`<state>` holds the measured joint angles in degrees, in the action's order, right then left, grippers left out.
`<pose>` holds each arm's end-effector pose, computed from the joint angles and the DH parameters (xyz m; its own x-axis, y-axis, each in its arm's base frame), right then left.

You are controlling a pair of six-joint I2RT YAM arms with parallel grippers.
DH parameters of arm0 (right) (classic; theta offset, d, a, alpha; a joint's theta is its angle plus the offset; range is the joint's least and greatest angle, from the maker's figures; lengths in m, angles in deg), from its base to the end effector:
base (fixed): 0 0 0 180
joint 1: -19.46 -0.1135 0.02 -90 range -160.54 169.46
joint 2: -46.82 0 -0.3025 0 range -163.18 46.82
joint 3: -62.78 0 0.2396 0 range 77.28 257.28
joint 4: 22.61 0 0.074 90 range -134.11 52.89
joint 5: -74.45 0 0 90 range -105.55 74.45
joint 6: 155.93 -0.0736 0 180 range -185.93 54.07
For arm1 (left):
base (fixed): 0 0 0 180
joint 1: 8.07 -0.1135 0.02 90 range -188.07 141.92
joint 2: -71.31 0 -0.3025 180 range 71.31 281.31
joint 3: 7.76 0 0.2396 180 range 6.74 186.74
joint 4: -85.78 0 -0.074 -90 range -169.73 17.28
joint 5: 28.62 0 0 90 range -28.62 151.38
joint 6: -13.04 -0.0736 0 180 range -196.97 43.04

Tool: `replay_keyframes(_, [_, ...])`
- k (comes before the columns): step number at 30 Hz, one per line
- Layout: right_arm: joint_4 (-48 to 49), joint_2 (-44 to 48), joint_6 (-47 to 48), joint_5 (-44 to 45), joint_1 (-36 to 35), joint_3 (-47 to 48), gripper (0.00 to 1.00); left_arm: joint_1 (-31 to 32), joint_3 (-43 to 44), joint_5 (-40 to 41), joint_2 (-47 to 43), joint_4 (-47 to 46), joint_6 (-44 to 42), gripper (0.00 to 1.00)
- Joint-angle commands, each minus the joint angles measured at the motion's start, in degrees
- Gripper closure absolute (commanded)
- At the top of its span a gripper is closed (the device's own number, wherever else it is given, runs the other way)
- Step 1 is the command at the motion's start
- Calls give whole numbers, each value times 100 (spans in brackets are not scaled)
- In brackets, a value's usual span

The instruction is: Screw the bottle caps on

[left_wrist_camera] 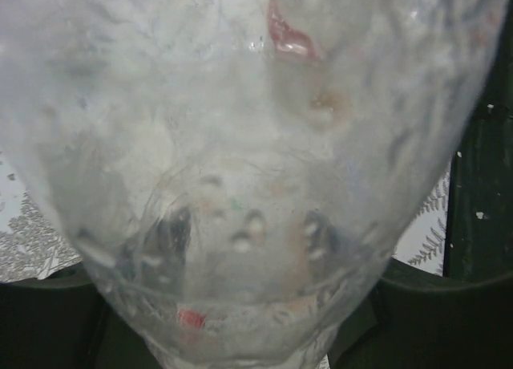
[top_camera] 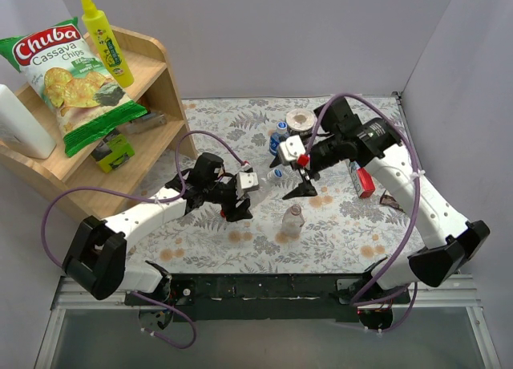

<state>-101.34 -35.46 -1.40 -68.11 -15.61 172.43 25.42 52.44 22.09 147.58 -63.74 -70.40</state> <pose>0.1844 0.2008 0.4307 0.4068 -0.3850 -0.8284 -0.9019 -0.3137 -0.2970 0.1982 -0.1870 0.2460 -0.6918 0.3517 -0.6307 0.7159 0.4483 -0.5353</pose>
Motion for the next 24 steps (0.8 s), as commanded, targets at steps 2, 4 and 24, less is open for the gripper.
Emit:
replay_keyframes(2, [552,256,1193,518,-211,-410,17,-27,247,-712,11,440,-349,100])
replay_keyframes(4, [552,248,1228,588,-220,-384,20,-27,256,-756,-15,467,-410,100])
replay_keyframes(24, [-556,-481,1731,808,-334,309,69,-27,265,-739,-24,467,-736,100])
